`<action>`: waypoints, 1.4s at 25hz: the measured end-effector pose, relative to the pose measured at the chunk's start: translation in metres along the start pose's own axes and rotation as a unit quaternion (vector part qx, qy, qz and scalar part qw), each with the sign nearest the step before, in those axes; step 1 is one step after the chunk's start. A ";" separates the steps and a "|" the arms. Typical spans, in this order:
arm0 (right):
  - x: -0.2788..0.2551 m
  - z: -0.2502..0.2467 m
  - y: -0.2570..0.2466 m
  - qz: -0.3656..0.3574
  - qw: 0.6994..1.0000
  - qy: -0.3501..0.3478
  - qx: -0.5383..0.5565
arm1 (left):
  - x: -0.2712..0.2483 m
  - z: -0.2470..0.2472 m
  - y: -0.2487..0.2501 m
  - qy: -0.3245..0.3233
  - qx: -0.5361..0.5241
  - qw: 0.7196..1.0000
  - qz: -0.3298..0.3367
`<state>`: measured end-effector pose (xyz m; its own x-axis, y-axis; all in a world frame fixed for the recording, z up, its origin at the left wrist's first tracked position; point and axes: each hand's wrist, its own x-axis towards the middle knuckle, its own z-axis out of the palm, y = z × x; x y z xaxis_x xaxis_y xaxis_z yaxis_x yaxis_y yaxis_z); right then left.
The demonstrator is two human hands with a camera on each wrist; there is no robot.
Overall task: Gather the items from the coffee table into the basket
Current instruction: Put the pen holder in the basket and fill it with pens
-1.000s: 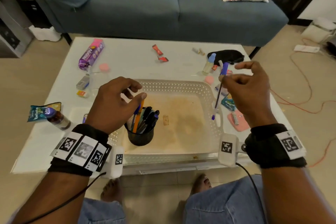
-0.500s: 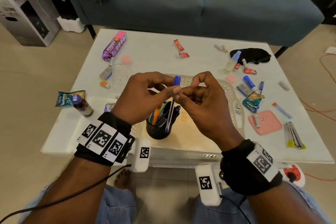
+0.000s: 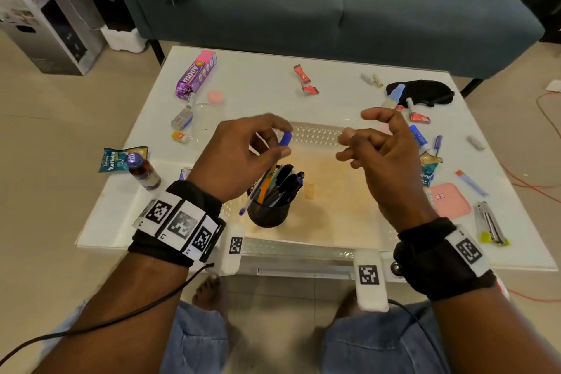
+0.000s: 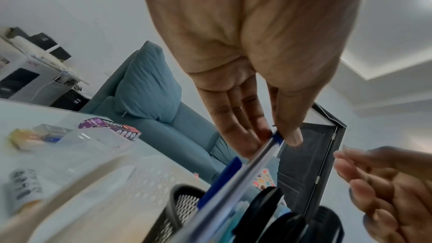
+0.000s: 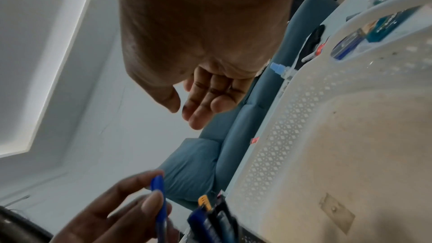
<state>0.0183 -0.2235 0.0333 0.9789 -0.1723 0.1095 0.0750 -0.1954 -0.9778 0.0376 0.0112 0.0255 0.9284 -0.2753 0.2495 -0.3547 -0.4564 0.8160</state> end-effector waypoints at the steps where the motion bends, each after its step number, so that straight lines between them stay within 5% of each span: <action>1: 0.003 -0.007 0.004 0.002 1.000 0.015 -0.002 | -0.001 0.003 -0.002 -0.016 0.006 1.000 -0.008; 4: 0.011 -0.024 0.012 0.006 0.998 0.055 -0.001 | 0.000 0.007 -0.002 -0.014 -0.003 1.000 -0.012; 10: 0.018 -0.037 0.023 0.006 0.996 0.088 -0.011 | 0.007 0.005 0.007 0.096 -0.058 0.993 0.026; 17: 0.025 -0.038 0.037 0.031 0.996 0.082 -0.011 | -0.002 0.020 -0.003 -0.048 0.044 0.998 0.004; 27: 0.039 -0.087 0.052 0.067 0.987 0.090 -0.114 | 0.007 0.025 -0.010 0.001 0.136 0.988 0.078; 31: 0.067 -0.151 0.074 0.100 0.959 0.136 -0.225 | 0.003 0.027 -0.005 0.013 0.119 0.990 0.072; 35: 0.103 -0.193 0.098 0.165 0.897 0.101 -0.397 | 0.003 0.025 -0.007 0.040 0.122 0.990 0.052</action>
<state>0.0901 -0.4465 -0.0170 0.8627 -0.5028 -0.0545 -0.4502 -0.7143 -0.5358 0.0404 -0.0079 0.0073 0.8881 -0.2684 0.3731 -0.4554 -0.6228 0.6362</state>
